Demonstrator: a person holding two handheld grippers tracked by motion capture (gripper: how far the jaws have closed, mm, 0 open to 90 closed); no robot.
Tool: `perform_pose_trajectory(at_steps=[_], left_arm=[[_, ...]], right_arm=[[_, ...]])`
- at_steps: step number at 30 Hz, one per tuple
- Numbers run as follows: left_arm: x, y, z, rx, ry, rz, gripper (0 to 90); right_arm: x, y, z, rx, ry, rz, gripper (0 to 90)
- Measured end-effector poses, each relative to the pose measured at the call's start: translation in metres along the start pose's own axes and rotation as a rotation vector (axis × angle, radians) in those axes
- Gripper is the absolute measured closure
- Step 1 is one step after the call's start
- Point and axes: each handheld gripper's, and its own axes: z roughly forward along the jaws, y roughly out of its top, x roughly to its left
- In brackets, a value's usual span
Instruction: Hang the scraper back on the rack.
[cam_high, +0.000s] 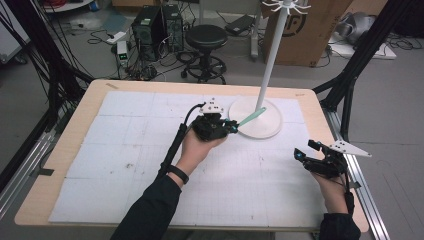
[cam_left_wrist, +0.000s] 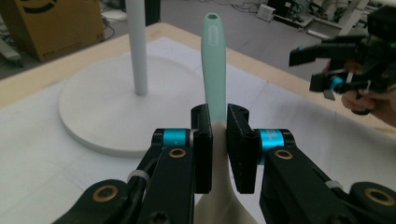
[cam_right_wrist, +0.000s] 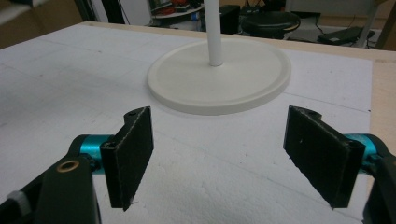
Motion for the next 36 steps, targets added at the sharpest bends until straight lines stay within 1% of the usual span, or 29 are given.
perform_pose_trajectory(at_steps=[1, 3, 8, 12, 16, 17, 18, 21, 23, 24, 26, 29, 36], left_arm=[[0.001, 0.006, -0.003, -0.014, -0.003, -0.007, 81.1], [0.002, 0.02, -0.01, -0.035, 0.006, -0.001, 81.1], [0.004, 0.051, -0.024, -0.085, 0.01, 0.003, 81.1], [0.007, 0.075, -0.033, -0.116, 0.018, 0.004, 81.1], [0.008, 0.097, -0.042, -0.135, 0.028, 0.014, 81.1], [0.009, 0.101, -0.044, -0.132, 0.03, 0.023, 81.1], [0.009, 0.107, -0.048, -0.142, 0.026, 0.015, 81.1], [0.011, 0.12, -0.056, -0.17, 0.027, 0.009, 81.1], [0.012, 0.128, -0.061, -0.168, 0.034, 0.02, 81.2], [0.012, 0.131, -0.062, -0.168, 0.031, 0.025, 81.1], [0.012, 0.138, -0.065, -0.173, 0.03, 0.022, 81.1], [0.011, 0.147, -0.068, -0.176, 0.035, 0.035, 81.1], [0.011, 0.166, -0.076, -0.217, 0.04, 0.045, 81.2]], right_arm=[[0.0, 0.0, 0.0, 0.001, 0.001, 0.005, 23.4], [0.0, 0.0, 0.0, -0.001, 0.001, 0.004, 23.4], [0.0, 0.0, 0.001, 0.006, 0.003, 0.003, 23.5], [0.0, -0.001, 0.001, 0.011, 0.007, 0.005, 23.5], [-0.001, -0.001, 0.001, 0.009, 0.009, 0.006, 23.4], [-0.001, -0.001, 0.002, 0.008, 0.011, 0.007, 23.4], [-0.001, -0.001, 0.002, 0.008, 0.011, 0.009, 23.5], [-0.001, -0.001, 0.002, 0.009, 0.012, 0.01, 23.5], [-0.001, -0.001, 0.002, 0.009, 0.012, 0.012, 23.5], [-0.001, -0.001, 0.001, 0.011, 0.012, 0.016, 23.5], [-0.001, -0.001, 0.001, 0.01, 0.011, 0.016, 23.4], [-0.001, -0.001, 0.001, 0.011, 0.012, 0.016, 23.5], [-0.002, -0.001, 0.002, 0.013, 0.013, 0.009, 23.5]])
